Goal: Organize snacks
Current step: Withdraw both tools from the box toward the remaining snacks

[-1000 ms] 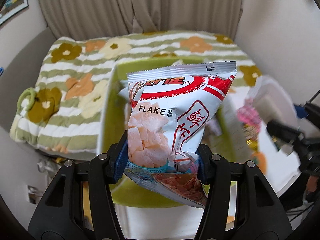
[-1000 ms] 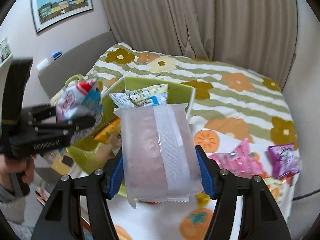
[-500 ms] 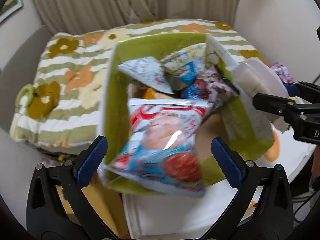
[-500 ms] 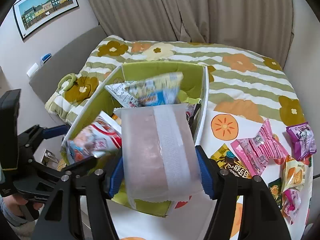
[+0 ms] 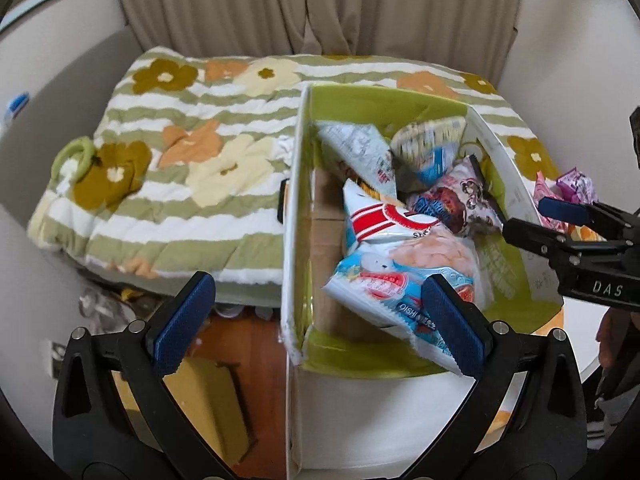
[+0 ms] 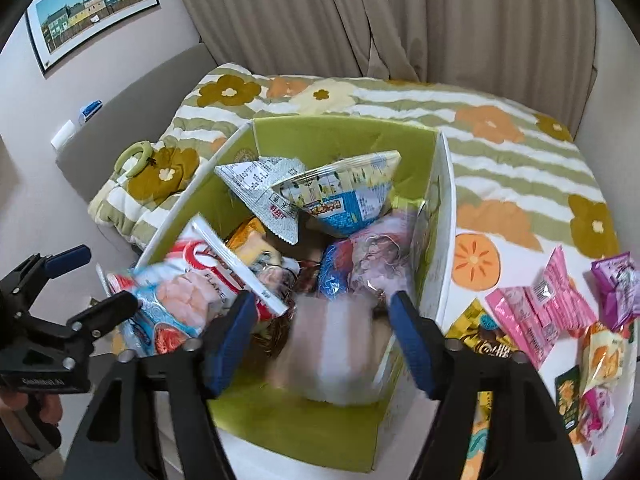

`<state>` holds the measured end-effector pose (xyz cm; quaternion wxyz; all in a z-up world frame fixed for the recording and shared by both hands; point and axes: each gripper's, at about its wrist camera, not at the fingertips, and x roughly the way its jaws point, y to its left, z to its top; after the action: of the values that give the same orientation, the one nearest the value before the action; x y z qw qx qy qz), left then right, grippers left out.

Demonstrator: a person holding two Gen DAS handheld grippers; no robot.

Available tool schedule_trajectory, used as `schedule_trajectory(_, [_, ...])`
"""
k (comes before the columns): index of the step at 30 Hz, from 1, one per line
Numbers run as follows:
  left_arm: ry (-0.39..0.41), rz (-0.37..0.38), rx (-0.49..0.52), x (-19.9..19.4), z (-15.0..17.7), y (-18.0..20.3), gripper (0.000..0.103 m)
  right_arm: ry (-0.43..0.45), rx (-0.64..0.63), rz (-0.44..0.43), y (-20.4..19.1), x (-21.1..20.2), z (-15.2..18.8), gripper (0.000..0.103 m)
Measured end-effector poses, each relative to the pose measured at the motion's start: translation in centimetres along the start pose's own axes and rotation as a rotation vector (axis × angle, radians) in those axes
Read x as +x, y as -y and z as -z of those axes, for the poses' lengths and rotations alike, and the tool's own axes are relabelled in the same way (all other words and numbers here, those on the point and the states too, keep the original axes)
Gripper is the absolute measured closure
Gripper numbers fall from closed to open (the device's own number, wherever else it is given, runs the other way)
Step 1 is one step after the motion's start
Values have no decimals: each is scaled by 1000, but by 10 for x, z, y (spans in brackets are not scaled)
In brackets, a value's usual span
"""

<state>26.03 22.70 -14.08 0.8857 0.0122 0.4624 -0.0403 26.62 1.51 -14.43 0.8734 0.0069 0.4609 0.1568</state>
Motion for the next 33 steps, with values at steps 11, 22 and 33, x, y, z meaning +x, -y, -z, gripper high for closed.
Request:
schedule_trajectory(11, [27,-15,20,-15,-3,6,1,1,47,-14,9,-13,9,26])
schedule_trajectory(22, [90,47,38,-46,-22,24,1,91,70,24,14,-54,8,26])
schedule_trajectory(33, [117,241,180,-48,-37,108,1,152,185,180,60,-110,42,26])
